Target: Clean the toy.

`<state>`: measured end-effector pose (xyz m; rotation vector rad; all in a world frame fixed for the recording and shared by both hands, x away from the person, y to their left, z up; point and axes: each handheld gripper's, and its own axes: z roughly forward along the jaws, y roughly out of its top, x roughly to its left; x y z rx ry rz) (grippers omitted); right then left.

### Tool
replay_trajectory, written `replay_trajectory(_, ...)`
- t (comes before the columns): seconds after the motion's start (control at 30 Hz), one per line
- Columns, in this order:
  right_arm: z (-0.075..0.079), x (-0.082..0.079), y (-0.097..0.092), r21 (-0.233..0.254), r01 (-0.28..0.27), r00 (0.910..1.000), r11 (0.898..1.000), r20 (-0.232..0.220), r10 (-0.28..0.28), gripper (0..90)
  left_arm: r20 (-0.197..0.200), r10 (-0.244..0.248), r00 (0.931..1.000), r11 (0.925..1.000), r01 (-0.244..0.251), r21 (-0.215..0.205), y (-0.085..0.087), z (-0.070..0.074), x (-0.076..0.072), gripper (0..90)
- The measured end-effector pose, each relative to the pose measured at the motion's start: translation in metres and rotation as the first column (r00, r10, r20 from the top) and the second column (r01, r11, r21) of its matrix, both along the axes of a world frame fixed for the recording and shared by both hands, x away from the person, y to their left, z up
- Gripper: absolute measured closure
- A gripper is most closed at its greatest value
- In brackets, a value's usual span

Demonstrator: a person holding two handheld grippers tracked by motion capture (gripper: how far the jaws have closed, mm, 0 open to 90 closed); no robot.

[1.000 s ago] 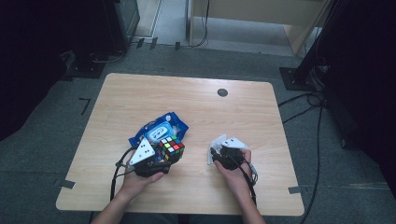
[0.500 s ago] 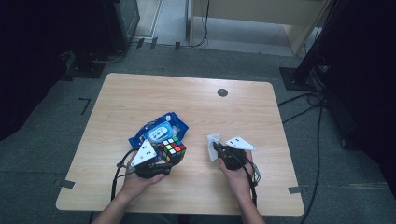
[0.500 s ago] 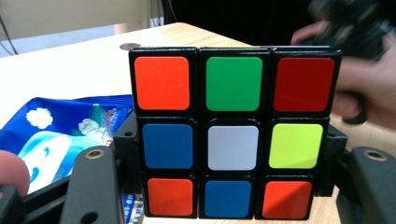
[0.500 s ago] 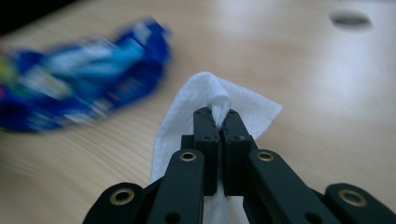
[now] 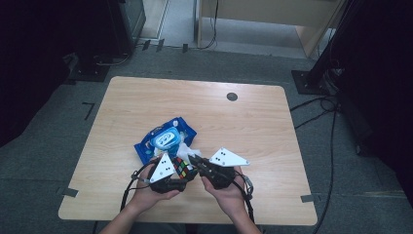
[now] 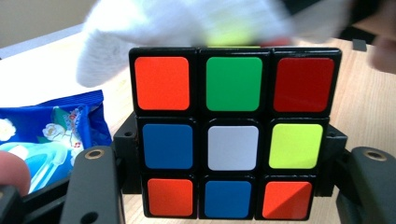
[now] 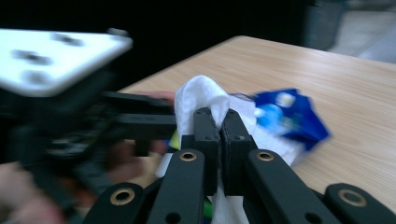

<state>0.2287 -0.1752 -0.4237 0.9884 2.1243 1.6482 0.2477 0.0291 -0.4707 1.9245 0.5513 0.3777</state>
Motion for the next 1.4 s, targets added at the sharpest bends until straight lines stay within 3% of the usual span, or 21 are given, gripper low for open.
replay_trajectory(0.1, 0.008, -0.008, 0.007, -0.017, -0.045, 0.9984, 0.999, 0.033, 0.046, 88.3, -0.013, 0.009, 0.9999, 0.9996, -0.009, -0.028, 0.005, 0.002, 0.003, 33.6)
replay_trajectory(0.2, 0.009, -0.007, 0.004, -0.02, -0.044, 0.9983, 0.999, 0.038, 0.045, 88.1, -0.008, 0.022, 0.9997, 0.9992, -0.023, -0.032, 0.01, 0.004, 0.004, 33.6)
replay_trajectory(0.33, 0.002, 0.003, -0.013, -0.011, 0.037, 0.9993, 0.999, -0.004, -0.037, 88.0, -0.005, 0.0, 1.0, 0.9988, 0.0, -0.05, 0.011, 0.006, 0.003, 33.6)
replay_trajectory(0.4, -0.004, 0.009, -0.021, -0.016, 0.103, 0.9945, 0.995, -0.019, -0.103, 87.9, -0.002, -0.03, 0.9995, 0.9978, 0.03, -0.06, 0.009, 0.006, 0.002, 33.7)
replay_trajectory(0.47, -0.01, 0.013, -0.025, -0.023, 0.123, 0.9918, 0.992, -0.032, -0.124, 87.9, -0.004, -0.053, 0.9986, 0.9974, 0.053, -0.049, 0.005, 0.006, 0.001, 33.7)
replay_trajectory(0.53, -0.011, 0.011, -0.023, -0.015, 0.136, 0.9905, 0.991, -0.018, -0.137, 88.1, -0.008, -0.055, 0.9985, 0.9978, 0.054, -0.039, 0.002, 0.005, 0.0, 33.6)
replay_trajectory(0.57, -0.01, 0.01, -0.02, -0.034, 0.154, 0.988, 0.987, 0.0, -0.154, 88.1, -0.019, -0.052, 0.9985, 0.9979, 0.051, -0.04, 0.002, 0.005, 0.001, 33.7)
replay_trajectory(0.63, -0.006, 0.008, -0.017, 0.007, 0.102, 0.9947, 0.995, -0.005, -0.102, 87.9, -0.026, -0.039, 0.9989, 0.999, 0.039, -0.023, 0.001, 0.003, 0.003, 33.6)
replay_trajectory(0.73, -0.002, -0.001, -0.003, -0.02, 0.037, 0.9991, 0.999, 0.022, -0.036, 87.8, -0.027, -0.031, 0.9991, 0.9995, 0.031, 0.003, -0.001, 0.001, 0.003, 33.6)
replay_trajectory(0.9, 0.008, -0.012, 0.01, -0.033, -0.072, 0.9953, 0.997, 0.062, 0.074, 87.7, -0.028, -0.011, 0.9995, 0.9997, 0.01, -0.021, 0.005, 0.003, 0.004, 33.6)
replay_trajectory(1.0, 0.008, -0.009, 0.004, 0.007, -0.091, 0.9948, 0.996, 0.046, 0.091, 87.5, -0.026, -0.006, 0.9997, 0.9994, 0.005, -0.033, 0.011, 0.005, 0.006, 33.6)
replay_trajectory(1.1, 0.001, 0.001, -0.01, 0.012, -0.024, 0.9997, 1.0, 0.012, 0.024, 87.5, -0.026, 0.006, 0.9996, 0.999, -0.007, -0.045, 0.016, 0.007, 0.008, 33.7)
replay_trajectory(1.13, -0.003, 0.006, -0.016, 0.035, -0.003, 0.9998, 0.999, -0.017, 0.004, 87.5, -0.023, 0.011, 0.9997, 0.9989, -0.012, -0.045, 0.017, 0.008, 0.008, 33.7)
replay_trajectory(1.2, -0.011, 0.014, -0.027, 0.031, 0.069, 0.9963, 0.997, -0.054, -0.067, 87.7, -0.029, 0.011, 0.9995, 0.9977, -0.013, -0.067, 0.019, 0.008, 0.009, 33.7)
replay_trajectory(1.27, -0.019, 0.021, -0.036, -0.001, 0.141, 0.988, 0.99, -0.064, -0.141, 87.5, -0.033, 0.009, 0.9994, 0.9965, -0.012, -0.083, 0.02, 0.01, 0.01, 33.6)
replay_trajectory(1.33, -0.028, 0.026, -0.044, 0.004, 0.204, 0.9742, 0.979, -0.099, -0.203, 87.1, -0.031, 0.014, 0.9994, 0.9967, -0.016, -0.079, 0.02, 0.01, 0.01, 33.6)
replay_trajectory(1.4, -0.034, 0.029, -0.049, -0.019, 0.252, 0.963, 0.968, -0.094, -0.253, 85.3, -0.035, 0.015, 0.9993, 0.9965, -0.018, -0.081, 0.019, 0.009, 0.01, 33.6)
